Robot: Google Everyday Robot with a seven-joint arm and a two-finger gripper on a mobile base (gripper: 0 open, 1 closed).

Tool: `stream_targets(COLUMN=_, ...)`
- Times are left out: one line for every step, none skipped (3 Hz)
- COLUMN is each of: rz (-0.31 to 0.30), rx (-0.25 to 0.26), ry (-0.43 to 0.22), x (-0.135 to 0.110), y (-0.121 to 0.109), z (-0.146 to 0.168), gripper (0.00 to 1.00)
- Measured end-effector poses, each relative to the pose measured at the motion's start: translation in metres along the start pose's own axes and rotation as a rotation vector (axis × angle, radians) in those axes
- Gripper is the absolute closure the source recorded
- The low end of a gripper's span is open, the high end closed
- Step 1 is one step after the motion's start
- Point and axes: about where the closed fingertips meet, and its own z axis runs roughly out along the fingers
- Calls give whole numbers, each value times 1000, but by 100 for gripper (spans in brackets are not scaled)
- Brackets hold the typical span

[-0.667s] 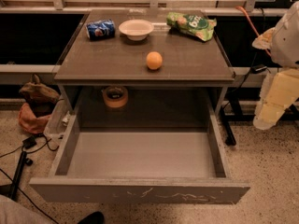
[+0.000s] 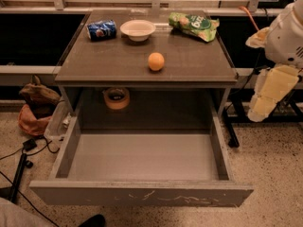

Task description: Place orange into top drawer

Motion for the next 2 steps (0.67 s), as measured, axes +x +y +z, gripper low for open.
stream_targets(rz=-62, rx=-38, ry=-84, x=-22, y=-47, z=36, gripper=0)
stream_targets(rz=-118, rx=-95, ry=-179, x=-56, y=-89, z=74, gripper=0)
